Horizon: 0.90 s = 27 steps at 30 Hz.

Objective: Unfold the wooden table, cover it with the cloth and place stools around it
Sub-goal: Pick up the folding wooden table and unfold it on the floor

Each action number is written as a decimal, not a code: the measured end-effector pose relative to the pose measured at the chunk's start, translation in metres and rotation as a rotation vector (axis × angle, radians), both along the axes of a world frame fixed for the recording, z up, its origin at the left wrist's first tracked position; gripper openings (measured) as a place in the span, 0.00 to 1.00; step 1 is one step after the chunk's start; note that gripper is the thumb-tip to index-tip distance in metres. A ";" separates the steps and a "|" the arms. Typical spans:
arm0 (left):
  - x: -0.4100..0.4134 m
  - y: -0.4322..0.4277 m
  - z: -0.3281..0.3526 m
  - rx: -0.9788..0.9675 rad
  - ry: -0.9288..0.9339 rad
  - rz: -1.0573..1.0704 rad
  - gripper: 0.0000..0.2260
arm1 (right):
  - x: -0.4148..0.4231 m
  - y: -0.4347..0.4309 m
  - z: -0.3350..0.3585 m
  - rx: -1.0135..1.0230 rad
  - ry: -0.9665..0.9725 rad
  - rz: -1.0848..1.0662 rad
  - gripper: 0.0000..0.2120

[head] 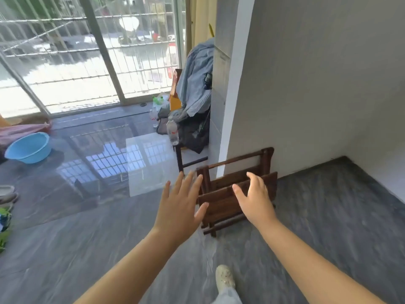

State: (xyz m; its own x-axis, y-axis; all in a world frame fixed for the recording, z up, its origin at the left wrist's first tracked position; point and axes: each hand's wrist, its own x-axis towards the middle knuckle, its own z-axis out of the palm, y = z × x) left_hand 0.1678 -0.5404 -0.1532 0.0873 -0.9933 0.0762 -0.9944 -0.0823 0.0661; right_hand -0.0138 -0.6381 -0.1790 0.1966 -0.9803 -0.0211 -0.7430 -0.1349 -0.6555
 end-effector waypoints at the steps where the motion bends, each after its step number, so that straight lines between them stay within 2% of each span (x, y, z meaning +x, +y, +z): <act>1: 0.004 -0.031 -0.015 0.019 0.011 0.006 0.30 | 0.003 -0.034 -0.015 0.030 -0.012 0.005 0.30; 7: 0.026 -0.195 -0.125 0.148 0.068 0.074 0.31 | 0.023 -0.218 -0.110 0.168 -0.027 -0.065 0.28; 12: 0.041 -0.285 -0.205 0.178 0.102 0.075 0.31 | 0.050 -0.303 -0.199 0.386 -0.124 -0.183 0.26; 18: 0.056 -0.344 -0.295 0.260 0.082 0.042 0.29 | 0.074 -0.353 -0.285 0.679 -0.478 -0.423 0.23; 24: 0.066 -0.370 -0.357 0.290 0.098 0.054 0.30 | 0.088 -0.387 -0.335 0.912 -0.847 -0.564 0.22; 27: 0.072 -0.370 -0.377 0.310 0.087 0.057 0.30 | 0.089 -0.395 -0.349 0.974 -0.949 -0.574 0.18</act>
State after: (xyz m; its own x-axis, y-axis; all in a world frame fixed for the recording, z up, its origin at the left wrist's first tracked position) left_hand 0.2402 -0.9105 -0.5305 0.1360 -0.9614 -0.2391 -0.9794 -0.1668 0.1137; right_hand 0.0756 -1.0327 -0.5285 0.1118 -0.6018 -0.7907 0.2082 0.7923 -0.5736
